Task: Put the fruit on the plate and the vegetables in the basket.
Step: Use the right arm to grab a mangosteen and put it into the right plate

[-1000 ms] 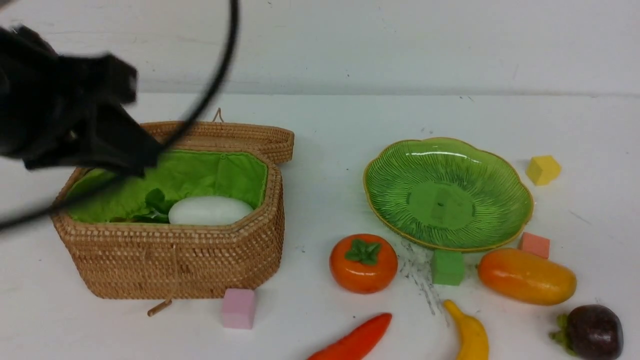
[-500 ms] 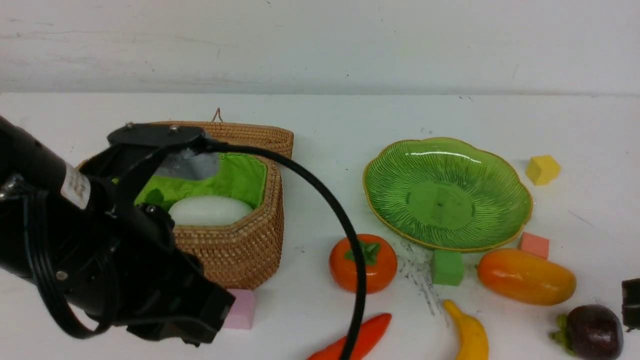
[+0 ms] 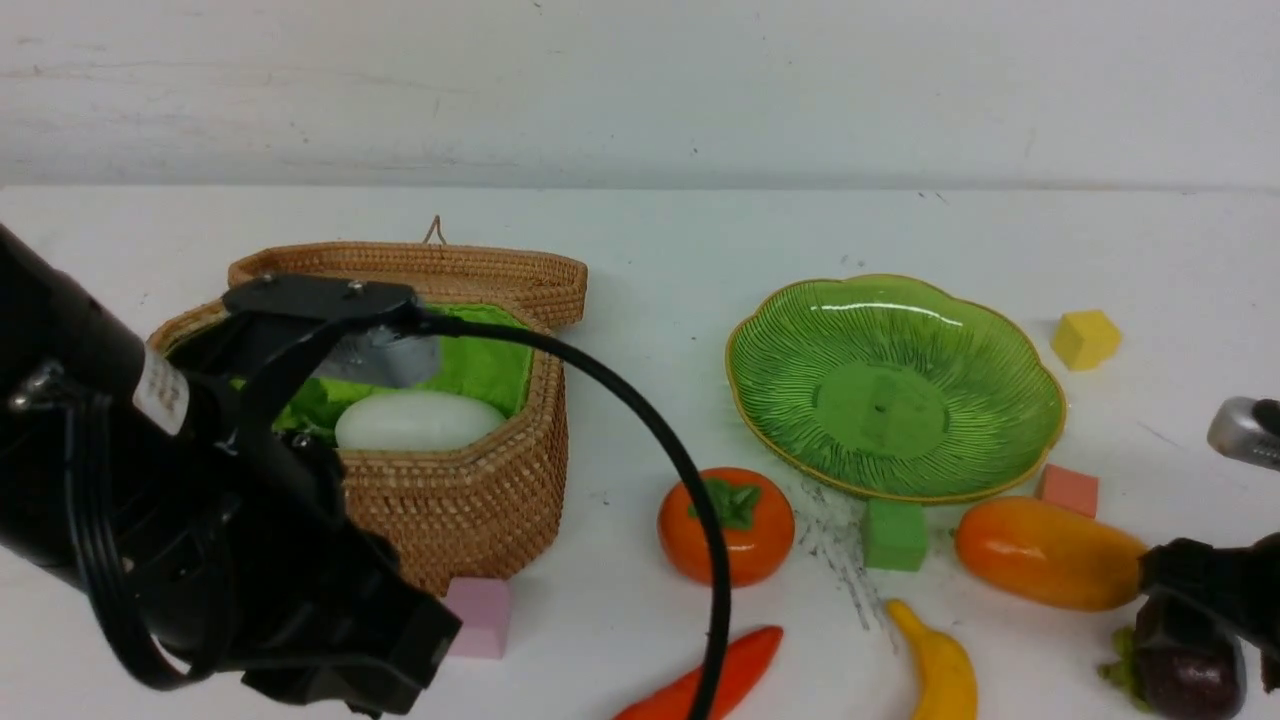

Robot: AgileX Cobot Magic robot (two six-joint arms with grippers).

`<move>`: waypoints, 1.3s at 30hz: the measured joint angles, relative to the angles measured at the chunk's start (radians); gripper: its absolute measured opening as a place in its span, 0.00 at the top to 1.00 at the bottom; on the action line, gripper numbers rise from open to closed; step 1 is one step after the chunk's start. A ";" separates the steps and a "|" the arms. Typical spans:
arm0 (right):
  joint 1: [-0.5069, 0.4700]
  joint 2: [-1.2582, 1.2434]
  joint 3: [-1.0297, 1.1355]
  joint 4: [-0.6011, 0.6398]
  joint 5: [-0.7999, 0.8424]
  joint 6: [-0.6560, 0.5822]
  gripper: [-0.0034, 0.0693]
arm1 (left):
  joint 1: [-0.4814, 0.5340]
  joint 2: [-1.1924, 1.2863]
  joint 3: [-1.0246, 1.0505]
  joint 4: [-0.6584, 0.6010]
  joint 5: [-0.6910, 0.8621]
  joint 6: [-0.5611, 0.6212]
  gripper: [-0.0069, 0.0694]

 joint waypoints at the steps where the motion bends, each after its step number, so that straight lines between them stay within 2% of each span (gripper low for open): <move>1: 0.000 0.020 0.000 0.000 -0.009 0.000 0.07 | 0.000 0.000 0.000 0.000 0.006 0.000 0.80; 5: 0.000 0.055 0.000 0.000 0.007 0.000 0.12 | 0.000 0.000 0.000 0.000 0.018 0.000 0.79; 7: 0.000 0.044 -0.002 0.000 0.042 -0.005 0.21 | 0.000 0.000 0.000 0.000 0.025 0.000 0.79; 14: 0.000 -0.098 -0.048 0.005 0.182 -0.029 0.21 | 0.000 0.000 0.000 0.000 0.026 0.000 0.78; 19: 0.000 -0.195 -0.193 0.045 0.267 -0.104 0.23 | 0.000 0.000 0.000 0.000 0.018 0.000 0.78; 20: 0.000 -0.172 -0.280 0.065 0.273 -0.141 0.36 | 0.000 0.000 0.000 0.002 0.002 0.000 0.77; 21: 0.000 -0.167 -0.290 0.072 0.273 -0.149 0.39 | 0.000 0.000 0.000 0.003 -0.004 0.000 0.77; 22: 0.000 -0.110 -0.375 0.107 0.263 -0.172 0.66 | 0.000 0.000 0.000 0.007 -0.029 0.000 0.77; 23: 0.001 -0.049 -0.441 0.134 0.247 -0.190 0.81 | 0.000 0.000 0.000 0.010 -0.045 0.000 0.77; 24: 0.001 -0.049 -0.441 0.140 0.247 -0.193 0.83 | 0.000 0.000 0.000 0.010 -0.048 0.000 0.77; 25: 0.008 0.046 -0.532 0.193 0.221 -0.227 0.92 | 0.000 0.000 0.000 0.011 -0.069 0.000 0.77; 30: 0.046 0.366 -0.830 0.329 0.201 -0.338 0.95 | 0.000 0.000 0.000 0.012 -0.091 0.000 0.76; 33: 0.048 0.519 -0.979 0.346 0.258 -0.338 0.93 | 0.000 0.000 0.000 0.015 -0.091 0.000 0.76; 37: 0.048 0.592 -1.054 0.346 0.322 -0.338 0.89 | 0.000 0.000 0.000 0.015 -0.081 0.000 0.76; 39: 0.048 0.593 -1.063 0.341 0.348 -0.341 0.83 | 0.000 0.000 0.000 0.015 -0.072 0.000 0.75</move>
